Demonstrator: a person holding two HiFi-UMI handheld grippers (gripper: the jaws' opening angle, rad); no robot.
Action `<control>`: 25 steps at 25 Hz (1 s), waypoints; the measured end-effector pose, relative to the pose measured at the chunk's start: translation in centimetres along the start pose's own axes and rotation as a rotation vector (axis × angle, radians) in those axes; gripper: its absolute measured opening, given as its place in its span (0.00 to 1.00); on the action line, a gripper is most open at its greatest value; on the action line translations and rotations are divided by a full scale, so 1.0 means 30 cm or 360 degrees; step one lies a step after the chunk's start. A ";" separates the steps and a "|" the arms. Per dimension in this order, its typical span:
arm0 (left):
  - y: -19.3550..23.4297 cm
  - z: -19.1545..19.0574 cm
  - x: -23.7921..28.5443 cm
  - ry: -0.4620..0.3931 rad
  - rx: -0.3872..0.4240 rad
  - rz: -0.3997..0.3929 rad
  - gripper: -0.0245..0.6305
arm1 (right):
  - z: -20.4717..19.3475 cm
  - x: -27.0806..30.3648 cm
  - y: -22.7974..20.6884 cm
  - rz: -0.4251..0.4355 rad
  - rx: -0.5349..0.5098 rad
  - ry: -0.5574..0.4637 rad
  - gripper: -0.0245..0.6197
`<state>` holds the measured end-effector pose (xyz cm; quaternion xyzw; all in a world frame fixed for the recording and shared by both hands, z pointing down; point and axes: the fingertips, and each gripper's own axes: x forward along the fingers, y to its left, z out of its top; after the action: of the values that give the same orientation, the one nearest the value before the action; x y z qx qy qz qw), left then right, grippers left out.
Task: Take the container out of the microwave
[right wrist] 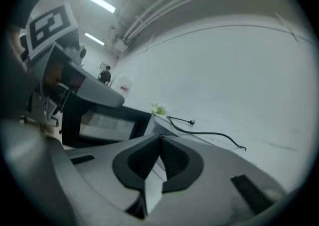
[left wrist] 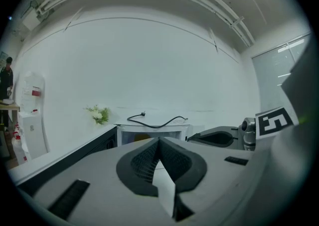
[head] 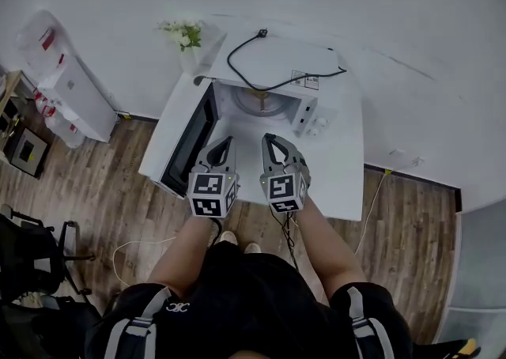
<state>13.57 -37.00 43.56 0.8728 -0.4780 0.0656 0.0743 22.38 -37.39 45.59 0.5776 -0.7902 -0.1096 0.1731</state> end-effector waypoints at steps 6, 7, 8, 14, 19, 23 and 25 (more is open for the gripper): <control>0.088 -0.081 0.068 0.0010 -0.0034 0.0016 0.06 | -0.128 0.196 0.034 0.0057 -0.0443 0.0150 0.05; 0.095 -0.098 0.078 0.0007 -0.0034 0.0014 0.06 | -0.153 0.229 0.036 0.0071 -0.0499 0.0166 0.05; 0.101 -0.117 0.089 0.0004 -0.0033 0.0013 0.06 | -0.180 0.262 0.036 0.0083 -0.0547 0.0182 0.05; 0.149 -0.240 0.154 -0.0011 -0.0073 0.0026 0.06 | -0.320 0.462 0.017 0.0088 -0.0638 0.0255 0.09; 0.165 -0.306 0.160 -0.0004 -0.0088 0.0030 0.06 | -0.413 0.591 -0.006 0.0108 -0.0575 0.0377 0.18; 0.196 -0.323 0.172 0.0007 -0.0089 0.0039 0.06 | -0.466 0.693 -0.049 0.0090 -0.0719 0.0464 0.22; 0.213 -0.327 0.184 0.0006 -0.0084 0.0050 0.06 | -0.481 0.748 -0.069 0.0091 -0.0800 0.0498 0.22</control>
<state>10.70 -43.05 54.61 0.8627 -0.4931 0.0559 0.0972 23.86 -58.98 61.34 0.5039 -0.7180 -0.2066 0.4334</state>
